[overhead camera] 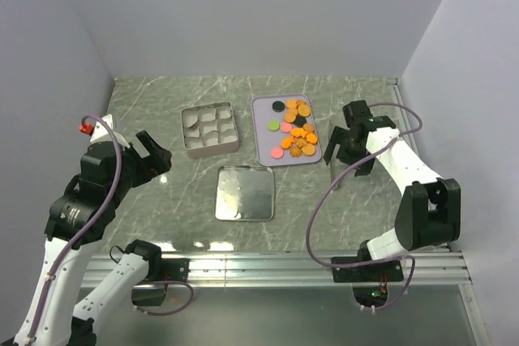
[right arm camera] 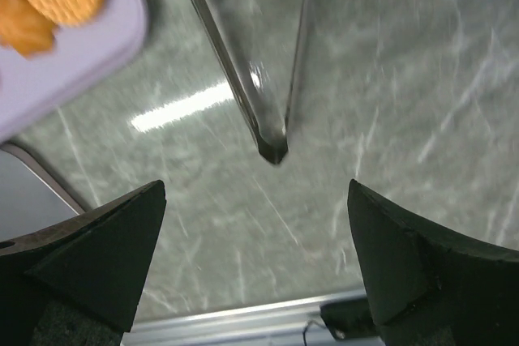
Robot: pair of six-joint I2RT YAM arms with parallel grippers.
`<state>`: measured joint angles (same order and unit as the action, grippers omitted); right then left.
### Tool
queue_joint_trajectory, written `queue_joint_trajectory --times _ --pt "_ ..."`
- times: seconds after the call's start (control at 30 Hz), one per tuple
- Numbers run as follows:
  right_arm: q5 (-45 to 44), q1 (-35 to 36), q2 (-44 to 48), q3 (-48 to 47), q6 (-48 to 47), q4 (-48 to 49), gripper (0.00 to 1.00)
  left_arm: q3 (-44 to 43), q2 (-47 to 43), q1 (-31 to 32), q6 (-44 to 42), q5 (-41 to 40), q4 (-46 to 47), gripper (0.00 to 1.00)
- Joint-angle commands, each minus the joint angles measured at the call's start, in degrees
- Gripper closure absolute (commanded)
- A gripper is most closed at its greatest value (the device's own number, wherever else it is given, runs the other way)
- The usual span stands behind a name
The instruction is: Pack the cookies
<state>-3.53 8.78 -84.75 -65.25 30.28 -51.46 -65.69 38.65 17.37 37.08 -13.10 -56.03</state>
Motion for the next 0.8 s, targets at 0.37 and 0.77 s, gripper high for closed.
queue_joint_trajectory --times 0.37,0.77 --pt "-0.6 2.8 -8.5 3.7 4.2 1.6 0.0 0.2 -0.5 0.3 -0.9 2.1 -2.2 0.01" --pt "-0.6 -0.8 -20.0 -2.8 3.2 4.9 0.0 -0.3 1.6 0.3 -1.1 0.1 -3.0 0.03"
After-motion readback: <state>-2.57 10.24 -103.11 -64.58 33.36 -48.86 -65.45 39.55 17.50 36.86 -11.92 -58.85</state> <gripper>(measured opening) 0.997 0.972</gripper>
